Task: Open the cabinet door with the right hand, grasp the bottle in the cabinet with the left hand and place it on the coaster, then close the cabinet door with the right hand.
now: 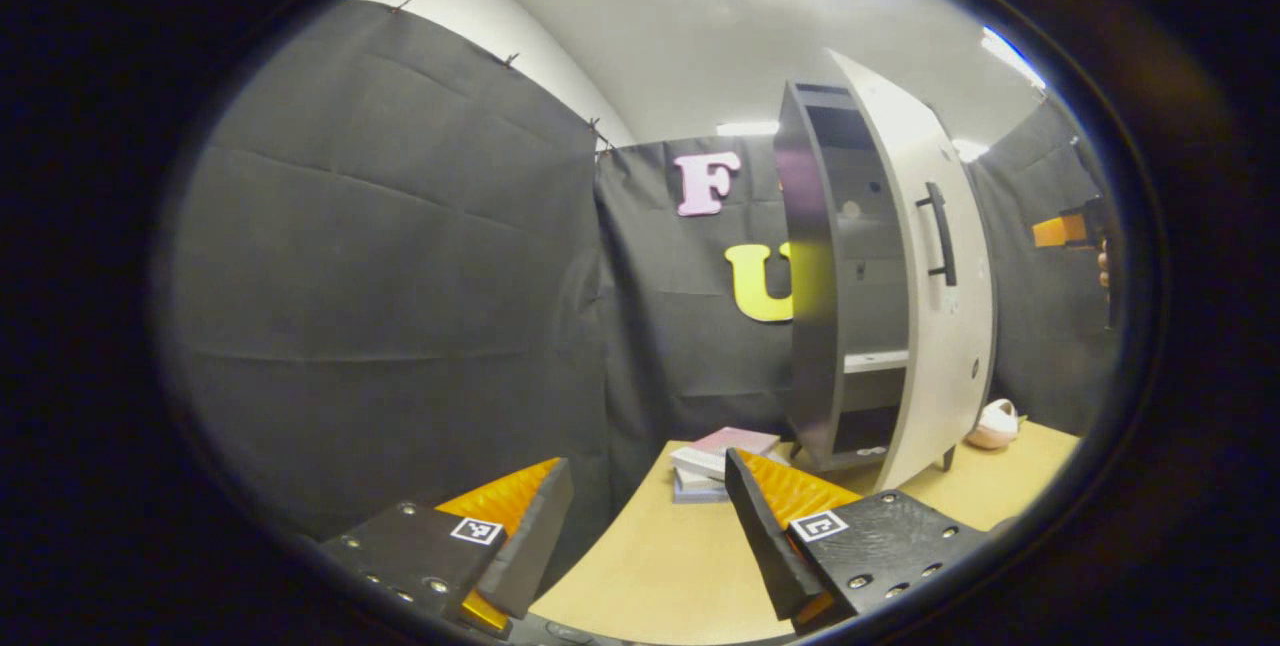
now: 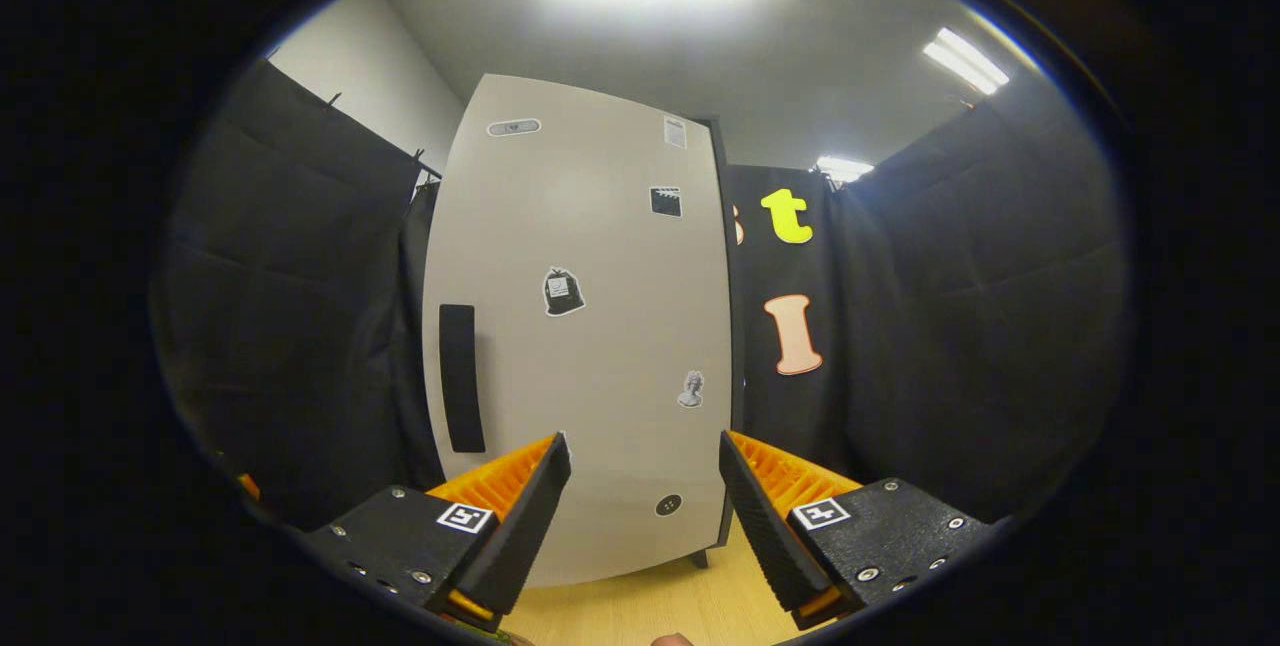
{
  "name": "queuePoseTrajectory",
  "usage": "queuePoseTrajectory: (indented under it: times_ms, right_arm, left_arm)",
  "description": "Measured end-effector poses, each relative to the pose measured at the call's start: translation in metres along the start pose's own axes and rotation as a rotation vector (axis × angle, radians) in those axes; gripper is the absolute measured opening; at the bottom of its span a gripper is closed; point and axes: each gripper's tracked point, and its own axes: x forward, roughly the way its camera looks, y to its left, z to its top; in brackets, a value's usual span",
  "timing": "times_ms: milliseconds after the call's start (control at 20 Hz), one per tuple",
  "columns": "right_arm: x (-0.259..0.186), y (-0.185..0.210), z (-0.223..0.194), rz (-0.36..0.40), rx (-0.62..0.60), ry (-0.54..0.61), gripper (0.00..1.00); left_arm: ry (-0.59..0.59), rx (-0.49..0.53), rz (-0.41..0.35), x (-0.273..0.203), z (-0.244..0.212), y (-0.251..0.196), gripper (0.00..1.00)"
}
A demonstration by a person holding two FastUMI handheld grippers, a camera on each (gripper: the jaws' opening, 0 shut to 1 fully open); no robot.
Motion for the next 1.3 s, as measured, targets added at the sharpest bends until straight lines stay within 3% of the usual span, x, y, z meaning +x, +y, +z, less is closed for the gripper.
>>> queuePoseTrajectory:
  times_ms: [100, 150, 300, 350, 400, 500, 850, 900, 950, 1000, 1050, 1300]
  right_arm:
    - [-0.006, -0.012, -0.003, -0.001, 0.001, 0.007, 0.93]
    - [-0.011, -0.020, -0.007, 0.001, 0.001, 0.012, 0.93]
    - [-0.019, -0.047, -0.014, -0.007, 0.001, 0.021, 0.93]
    - [-0.021, -0.055, -0.017, -0.011, 0.003, 0.023, 0.93]
    - [-0.023, -0.064, -0.020, -0.013, 0.005, 0.027, 0.93]
    - [-0.026, -0.083, -0.025, -0.019, 0.012, 0.034, 0.93]
    - [-0.040, -0.140, -0.033, -0.039, 0.032, 0.039, 0.93]
    - [-0.042, -0.147, -0.034, -0.040, 0.034, 0.040, 0.93]
    - [-0.044, -0.153, -0.036, -0.036, 0.032, 0.042, 0.93]
    - [-0.045, -0.159, -0.038, -0.035, 0.028, 0.043, 0.93]
    - [-0.046, -0.165, -0.039, -0.034, 0.022, 0.044, 0.93]
    - [-0.048, -0.183, -0.045, -0.028, 0.004, 0.047, 0.93]
  left_arm:
    - [-0.005, -0.014, -0.032, 0.007, 0.007, -0.024, 0.88]
    - [-0.008, -0.016, -0.048, 0.011, 0.012, -0.036, 0.92]
    - [-0.019, -0.007, -0.079, 0.014, 0.028, -0.069, 0.92]
    - [-0.026, -0.001, -0.087, 0.014, 0.034, -0.079, 0.88]
    - [-0.031, 0.006, -0.098, 0.014, 0.040, -0.091, 0.92]
    - [-0.036, 0.015, -0.114, 0.012, 0.047, -0.113, 0.84]
    - [-0.054, 0.032, -0.181, -0.001, 0.064, -0.189, 0.88]
    - [-0.055, 0.032, -0.188, -0.002, 0.066, -0.199, 0.83]
    - [-0.053, 0.033, -0.194, -0.003, 0.066, -0.208, 0.88]
    - [-0.052, 0.036, -0.196, -0.004, 0.067, -0.216, 0.83]
    - [-0.053, 0.038, -0.200, -0.004, 0.068, -0.222, 0.88]
    - [-0.055, 0.056, -0.211, -0.006, 0.073, -0.249, 0.88]
